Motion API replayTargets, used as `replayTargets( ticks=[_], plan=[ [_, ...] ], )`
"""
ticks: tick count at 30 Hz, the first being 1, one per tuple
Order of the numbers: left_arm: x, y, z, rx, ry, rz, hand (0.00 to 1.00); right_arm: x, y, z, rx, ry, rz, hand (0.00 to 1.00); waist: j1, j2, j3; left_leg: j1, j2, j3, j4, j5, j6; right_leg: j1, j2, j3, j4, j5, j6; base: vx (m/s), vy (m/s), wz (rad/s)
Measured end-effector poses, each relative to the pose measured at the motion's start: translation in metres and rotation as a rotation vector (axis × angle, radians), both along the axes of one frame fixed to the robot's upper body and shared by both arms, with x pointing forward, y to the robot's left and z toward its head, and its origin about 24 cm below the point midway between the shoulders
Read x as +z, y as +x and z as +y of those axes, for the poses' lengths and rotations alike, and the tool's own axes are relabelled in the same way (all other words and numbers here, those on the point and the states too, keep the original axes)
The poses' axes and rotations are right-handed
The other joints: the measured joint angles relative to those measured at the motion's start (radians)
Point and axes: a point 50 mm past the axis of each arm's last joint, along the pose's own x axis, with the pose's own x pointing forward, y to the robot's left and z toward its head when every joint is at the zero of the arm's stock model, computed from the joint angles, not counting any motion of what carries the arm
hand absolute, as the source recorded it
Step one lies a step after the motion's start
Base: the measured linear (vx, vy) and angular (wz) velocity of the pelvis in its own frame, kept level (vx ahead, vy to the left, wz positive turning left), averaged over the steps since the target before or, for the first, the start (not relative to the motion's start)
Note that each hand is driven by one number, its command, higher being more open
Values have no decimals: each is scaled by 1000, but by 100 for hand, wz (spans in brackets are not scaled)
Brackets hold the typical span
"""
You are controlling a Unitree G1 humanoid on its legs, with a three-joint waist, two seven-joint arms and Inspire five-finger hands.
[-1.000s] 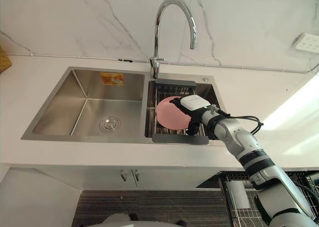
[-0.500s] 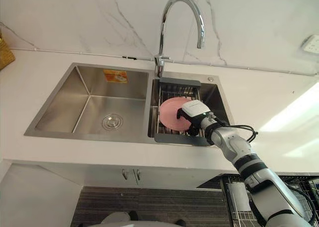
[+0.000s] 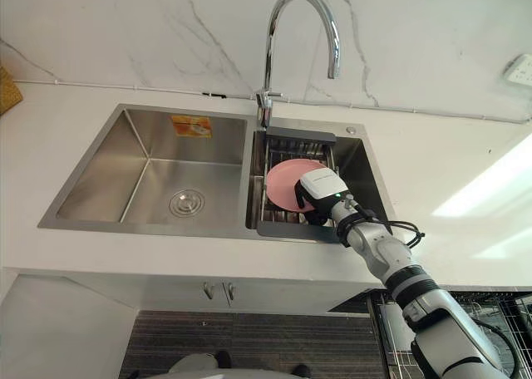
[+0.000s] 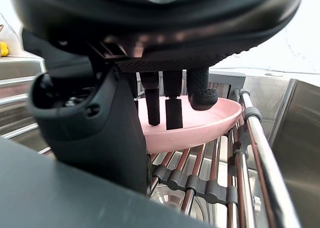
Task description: Walk over to the sink, pick up the cup, carry it to the dishwasher, place the cup inside the dishwasher, then close the dishwasher door
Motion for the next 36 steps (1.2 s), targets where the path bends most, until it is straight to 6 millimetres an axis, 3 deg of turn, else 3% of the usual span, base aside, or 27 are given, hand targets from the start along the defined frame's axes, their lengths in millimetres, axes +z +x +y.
replayTargets(
  ticks=[7, 10, 14, 17, 36],
  plan=[
    [-1, -2, -4, 7, -5, -7, 100, 6, -5, -6, -22, 61, -50, 0, -5, 11, 7, 0, -1, 0, 2, 0, 0, 0, 0, 1, -1, 0, 0, 0, 0, 0],
    [-2, -7, -7, 20, 0, 6, 100, 22, -5, -4, -10, 118, -134, 0, -25, 19, 8, 0, -1, 0, 2, 0, 0, 0, 0, 3, -1, 0, 0, 0, 0, 0],
    [-2, -7, -9, 23, 0, 2, 100, 46, -4, -15, -51, 209, -269, 0, -31, 28, 3, 1, 0, 4, 2, 0, 0, -1, 0, 8, -3, 0, 0, 0, 0, -2],
    [-2, -7, -9, 23, 2, -4, 100, 53, -4, -16, -48, 226, -310, 0, -36, 30, 2, 2, 2, 8, 2, 0, 0, -2, 1, 13, -3, 0, 0, 0, 0, -5],
    [-5, -17, -13, 114, 11, -16, 100, 52, -5, -14, -24, 337, -207, 0, -52, 45, -15, 3, 3, 14, 2, 0, 0, -7, 3, 20, -4, 5, -1, -1, 0, -1]
  ],
)
